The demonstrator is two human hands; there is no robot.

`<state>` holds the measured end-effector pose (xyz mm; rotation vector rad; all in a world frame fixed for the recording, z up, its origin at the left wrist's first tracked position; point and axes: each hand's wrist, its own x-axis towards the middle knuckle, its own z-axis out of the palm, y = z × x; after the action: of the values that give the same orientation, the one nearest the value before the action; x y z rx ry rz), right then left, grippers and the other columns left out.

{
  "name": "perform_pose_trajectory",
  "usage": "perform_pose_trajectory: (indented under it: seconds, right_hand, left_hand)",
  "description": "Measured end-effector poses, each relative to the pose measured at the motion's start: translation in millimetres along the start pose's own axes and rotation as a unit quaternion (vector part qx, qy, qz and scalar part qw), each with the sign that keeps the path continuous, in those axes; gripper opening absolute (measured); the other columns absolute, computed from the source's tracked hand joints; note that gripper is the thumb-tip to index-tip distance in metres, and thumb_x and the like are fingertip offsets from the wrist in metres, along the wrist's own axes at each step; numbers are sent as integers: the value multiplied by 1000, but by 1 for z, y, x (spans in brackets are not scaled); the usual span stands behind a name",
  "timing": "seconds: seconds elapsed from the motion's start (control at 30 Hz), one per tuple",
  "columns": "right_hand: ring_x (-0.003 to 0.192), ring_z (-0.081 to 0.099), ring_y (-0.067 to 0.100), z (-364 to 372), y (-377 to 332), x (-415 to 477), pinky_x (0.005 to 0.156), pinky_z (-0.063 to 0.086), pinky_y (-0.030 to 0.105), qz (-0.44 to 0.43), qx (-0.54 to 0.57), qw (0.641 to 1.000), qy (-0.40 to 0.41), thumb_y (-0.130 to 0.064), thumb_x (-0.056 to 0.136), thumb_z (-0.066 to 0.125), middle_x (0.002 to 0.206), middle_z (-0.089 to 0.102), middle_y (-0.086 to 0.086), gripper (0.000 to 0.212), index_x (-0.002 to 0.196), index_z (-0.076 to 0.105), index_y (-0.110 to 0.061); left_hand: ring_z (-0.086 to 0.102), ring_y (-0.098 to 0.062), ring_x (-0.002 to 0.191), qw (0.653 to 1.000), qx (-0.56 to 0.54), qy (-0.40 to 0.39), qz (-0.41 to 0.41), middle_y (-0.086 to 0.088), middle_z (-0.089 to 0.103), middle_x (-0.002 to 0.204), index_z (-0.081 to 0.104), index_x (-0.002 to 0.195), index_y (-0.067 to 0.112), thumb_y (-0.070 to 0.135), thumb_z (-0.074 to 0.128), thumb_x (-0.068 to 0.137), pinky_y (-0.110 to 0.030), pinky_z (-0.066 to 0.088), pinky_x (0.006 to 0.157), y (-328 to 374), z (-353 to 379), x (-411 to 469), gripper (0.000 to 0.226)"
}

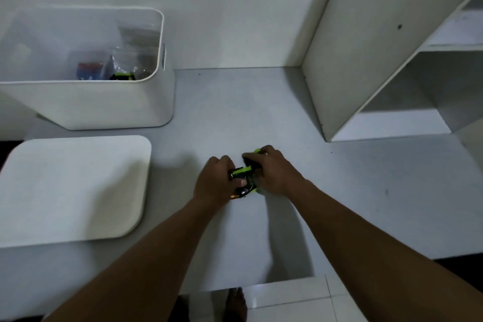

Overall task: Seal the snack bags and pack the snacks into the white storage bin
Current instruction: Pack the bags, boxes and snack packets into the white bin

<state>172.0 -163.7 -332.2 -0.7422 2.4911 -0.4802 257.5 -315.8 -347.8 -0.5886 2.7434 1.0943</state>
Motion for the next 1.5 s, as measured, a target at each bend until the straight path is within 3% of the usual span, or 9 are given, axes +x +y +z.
perform_pose_trajectory:
  seconds: [0.13, 0.33, 0.63, 0.8, 0.93, 1.07, 1.2, 1.4, 1.5]
  right_hand:
    - [111, 52, 36, 5, -7, -2, 93, 48, 42, 27, 29, 999, 17, -34, 81, 38, 117, 56, 14, 40, 113, 61, -32]
    - [113, 52, 30, 7, -2, -3, 93, 50, 37, 33, 36, 998, 40, -15, 85, 61, 120, 51, 11, 46, 130, 60, -26]
    - [95, 62, 28, -32, -34, 1, 86, 54, 40, 27, 77, 994, 73, -9, 87, 54, 110, 55, 7, 31, 112, 62, -26]
    - [111, 58, 27, -84, -100, 19, 93, 50, 36, -20, 71, 990, 120, -12, 89, 60, 124, 55, 9, 39, 127, 58, -18]
    - [117, 56, 25, -124, -168, 36, 89, 40, 22, -56, 85, 980, 171, -12, 88, 63, 129, 55, 10, 49, 136, 53, -15]
    - [115, 57, 26, -141, -228, 55, 86, 39, 22, -81, 92, 975, 184, -13, 89, 63, 126, 56, 11, 50, 137, 51, -15]
    - [112, 57, 28, -137, -274, 82, 86, 43, 26, -83, 80, 978, 176, -12, 88, 64, 123, 57, 13, 49, 135, 53, -14]
    - [103, 64, 24, -112, -298, 119, 87, 54, 35, -68, 105, 981, 150, -19, 87, 65, 110, 67, 6, 44, 130, 55, -20]
    - [119, 54, 26, -106, -292, 129, 95, 48, 35, -58, 37, 976, 207, -27, 92, 59, 130, 56, 8, 45, 135, 53, -16]
  left_hand:
    - [60, -21, 79, 999, -37, 12, -10, -3, 67, 86, 67, 94, 15, 27, 85, 66, -26, 37, 63, -2, 1, 6, 35]
    - [60, -16, 76, 996, -64, 19, -51, 6, 64, 76, 63, 79, 22, 19, 81, 72, -24, 41, 62, -4, -4, 4, 19]
    - [59, -14, 74, 991, -120, 32, -41, 9, 63, 72, 66, 84, 16, 14, 78, 76, -11, 36, 57, 6, -68, -2, 15]
    - [66, -17, 81, 988, -144, 45, -17, -3, 72, 88, 69, 85, 19, 15, 81, 73, -18, 45, 63, 20, -157, -5, 17]
    - [65, -20, 80, 983, -156, 96, 0, 0, 70, 80, 64, 75, 26, 12, 82, 72, -29, 51, 74, 24, -241, -5, 23]
    - [68, -24, 83, 970, -176, 165, -11, -6, 71, 83, 66, 79, 19, 8, 83, 71, -41, 59, 82, 14, -308, -3, 21]
    - [62, -12, 72, 959, -179, 217, -26, 0, 68, 83, 66, 86, 17, 11, 80, 76, -17, 50, 54, -8, -356, 7, 18]
    - [63, -18, 82, 957, -168, 236, -32, -3, 69, 91, 66, 88, 18, 13, 79, 78, -18, 42, 59, -44, -375, 39, 17]
    - [62, -16, 84, 964, -154, 218, -15, -1, 67, 90, 66, 90, 18, 12, 78, 79, -15, 40, 58, -48, -369, 55, 17]
